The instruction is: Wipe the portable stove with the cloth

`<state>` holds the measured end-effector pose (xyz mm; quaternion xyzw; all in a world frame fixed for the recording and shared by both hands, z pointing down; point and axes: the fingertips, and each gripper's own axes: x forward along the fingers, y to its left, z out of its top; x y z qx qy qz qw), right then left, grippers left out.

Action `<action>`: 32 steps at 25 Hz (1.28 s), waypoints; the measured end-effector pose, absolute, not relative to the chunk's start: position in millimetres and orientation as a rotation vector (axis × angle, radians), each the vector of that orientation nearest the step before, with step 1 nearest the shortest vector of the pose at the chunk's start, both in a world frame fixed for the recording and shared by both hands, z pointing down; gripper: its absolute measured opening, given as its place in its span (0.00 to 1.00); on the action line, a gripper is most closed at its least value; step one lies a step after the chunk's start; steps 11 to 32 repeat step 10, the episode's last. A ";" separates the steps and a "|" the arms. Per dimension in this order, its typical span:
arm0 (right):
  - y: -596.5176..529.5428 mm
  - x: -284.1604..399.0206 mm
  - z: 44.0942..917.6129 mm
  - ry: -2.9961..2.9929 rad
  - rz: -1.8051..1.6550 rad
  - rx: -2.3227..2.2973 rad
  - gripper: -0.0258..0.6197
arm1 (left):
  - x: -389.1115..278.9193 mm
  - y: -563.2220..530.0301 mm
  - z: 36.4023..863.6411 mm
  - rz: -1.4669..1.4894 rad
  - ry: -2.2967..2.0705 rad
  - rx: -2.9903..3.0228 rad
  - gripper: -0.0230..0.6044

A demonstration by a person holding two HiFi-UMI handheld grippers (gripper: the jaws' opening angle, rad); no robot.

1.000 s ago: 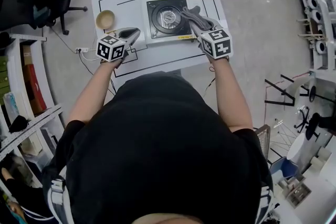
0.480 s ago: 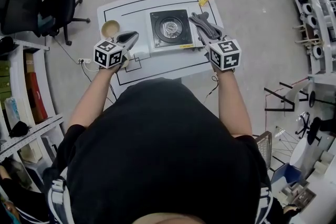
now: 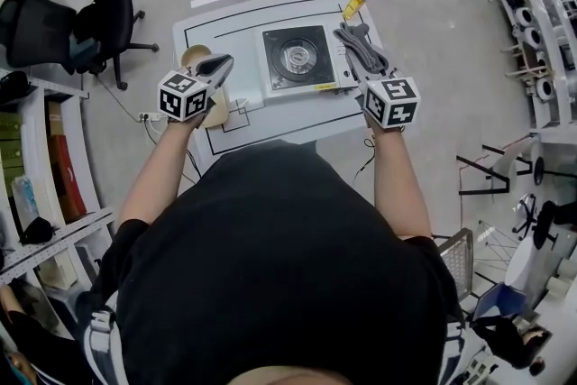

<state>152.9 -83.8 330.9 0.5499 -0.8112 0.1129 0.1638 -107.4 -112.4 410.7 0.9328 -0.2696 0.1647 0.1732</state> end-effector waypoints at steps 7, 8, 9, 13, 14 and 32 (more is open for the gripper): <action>-80.4 148.4 325.3 -2.311 0.316 1.629 0.23 | -113.6 -117.7 399.6 0.473 -0.783 2.677 0.09; -79.0 147.4 326.8 -2.311 0.322 1.634 0.23 | -114.5 -117.0 399.3 0.472 -0.783 2.679 0.09; -77.3 146.4 328.8 -2.311 0.331 1.639 0.23 | -115.4 -116.1 399.5 0.471 -0.783 2.680 0.09; -75.5 145.4 331.0 -2.310 0.341 1.645 0.23 | -116.2 -115.1 399.9 0.471 -0.783 2.681 0.09; -75.5 145.4 331.0 -2.310 0.341 1.645 0.23 | -116.2 -115.1 399.9 0.471 -0.783 2.681 0.09; -75.5 145.4 331.0 -2.310 0.341 1.645 0.23 | -116.2 -115.1 399.9 0.471 -0.783 2.681 0.09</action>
